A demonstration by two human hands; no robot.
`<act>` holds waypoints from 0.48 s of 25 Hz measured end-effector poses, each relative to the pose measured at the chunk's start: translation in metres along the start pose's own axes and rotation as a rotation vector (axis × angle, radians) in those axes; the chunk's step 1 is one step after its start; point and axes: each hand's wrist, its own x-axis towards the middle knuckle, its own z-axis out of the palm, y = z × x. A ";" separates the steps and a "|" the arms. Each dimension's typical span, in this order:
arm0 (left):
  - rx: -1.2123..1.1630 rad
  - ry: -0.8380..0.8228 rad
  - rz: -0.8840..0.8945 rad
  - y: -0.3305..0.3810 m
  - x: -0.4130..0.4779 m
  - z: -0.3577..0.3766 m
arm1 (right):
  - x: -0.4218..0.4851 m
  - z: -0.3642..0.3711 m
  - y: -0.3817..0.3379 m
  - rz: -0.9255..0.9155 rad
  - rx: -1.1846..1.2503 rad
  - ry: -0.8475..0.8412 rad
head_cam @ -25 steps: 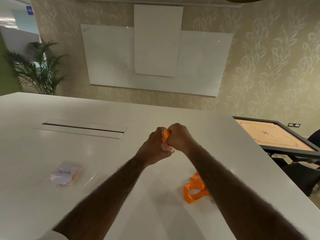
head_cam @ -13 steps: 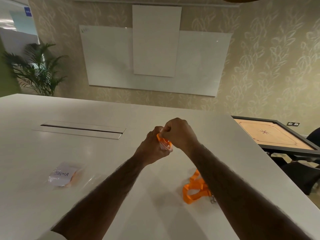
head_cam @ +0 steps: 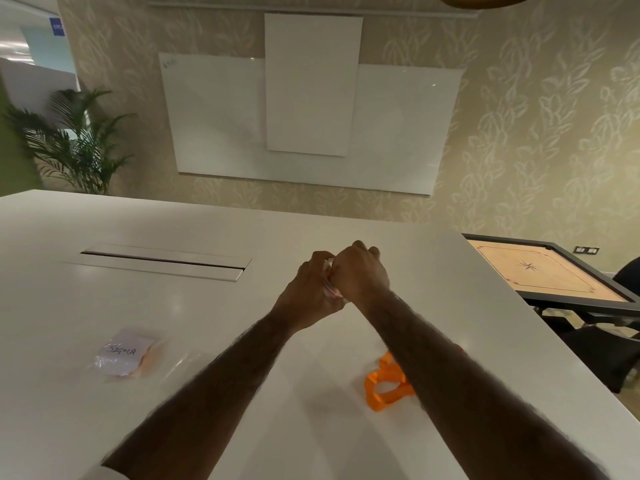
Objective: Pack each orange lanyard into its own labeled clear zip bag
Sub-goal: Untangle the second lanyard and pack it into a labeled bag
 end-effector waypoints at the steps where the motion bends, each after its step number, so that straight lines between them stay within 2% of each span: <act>1: -0.013 0.002 -0.006 0.000 0.001 0.001 | 0.000 -0.002 -0.001 0.030 0.011 -0.024; 4: -0.003 -0.005 0.000 -0.003 0.002 0.004 | 0.005 -0.012 0.001 -0.016 0.018 -0.252; 7: 0.018 -0.005 -0.067 -0.010 0.003 0.002 | 0.006 -0.026 0.015 -0.049 0.297 -0.519; 8: 0.021 0.009 -0.085 -0.014 0.003 0.001 | 0.007 -0.030 0.019 -0.040 0.387 -0.529; 10: 0.020 0.026 -0.099 -0.018 0.002 -0.002 | 0.009 -0.034 0.025 -0.004 0.470 -0.422; 12: 0.014 0.037 -0.093 -0.017 0.003 -0.001 | 0.009 -0.030 0.024 0.003 0.406 -0.338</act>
